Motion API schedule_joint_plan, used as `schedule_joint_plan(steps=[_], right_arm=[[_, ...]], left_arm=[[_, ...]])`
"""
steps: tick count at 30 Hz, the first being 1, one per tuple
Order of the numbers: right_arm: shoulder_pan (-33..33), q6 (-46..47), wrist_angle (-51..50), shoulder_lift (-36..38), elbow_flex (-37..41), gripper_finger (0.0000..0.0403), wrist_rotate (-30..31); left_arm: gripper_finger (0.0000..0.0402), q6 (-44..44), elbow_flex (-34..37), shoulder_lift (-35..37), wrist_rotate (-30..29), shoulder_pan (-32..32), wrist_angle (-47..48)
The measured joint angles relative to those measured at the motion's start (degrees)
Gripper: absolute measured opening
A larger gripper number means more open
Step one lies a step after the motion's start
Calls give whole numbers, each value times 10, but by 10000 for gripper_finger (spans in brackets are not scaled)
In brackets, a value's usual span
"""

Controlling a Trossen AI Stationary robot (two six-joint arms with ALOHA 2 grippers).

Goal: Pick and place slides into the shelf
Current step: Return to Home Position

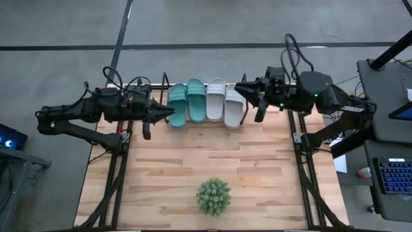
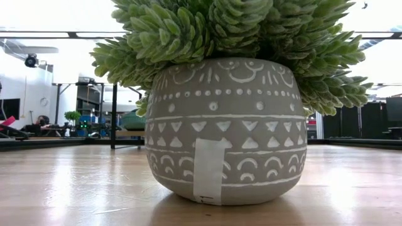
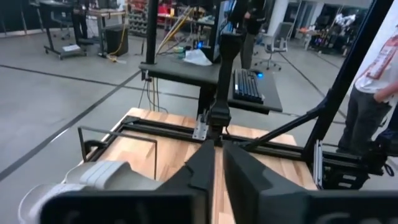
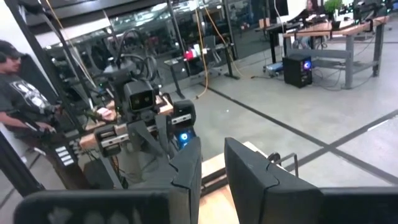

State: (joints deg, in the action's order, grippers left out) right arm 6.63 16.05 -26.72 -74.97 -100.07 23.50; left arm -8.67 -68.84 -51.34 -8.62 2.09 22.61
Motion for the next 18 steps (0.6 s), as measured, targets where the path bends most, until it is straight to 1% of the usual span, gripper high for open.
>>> schedule_joint_plan(steps=[2, 5, 9, 12, 16, 18], right_arm=[[0, 0, 0, 6, 0, 63, -1], [0, -4, -1, 14, 0, 63, -9], [0, -7, -11, 22, 0, 60, -14], [0, -4, -22, 28, 0, 46, -12], [0, 2, -33, 37, 0, 17, -10], [-1, 4, -35, 44, 0, 11, -6]], left_arm=[[5, 0, 0, 5, 5, 0, -5], [3, 0, 0, 10, 12, 0, -29], [1, 0, 0, 19, 15, 0, -31], [0, 0, 1, 24, 15, 0, -31], [0, 0, 2, 26, 17, 0, -31], [0, 0, 3, 26, 19, 0, -31]])
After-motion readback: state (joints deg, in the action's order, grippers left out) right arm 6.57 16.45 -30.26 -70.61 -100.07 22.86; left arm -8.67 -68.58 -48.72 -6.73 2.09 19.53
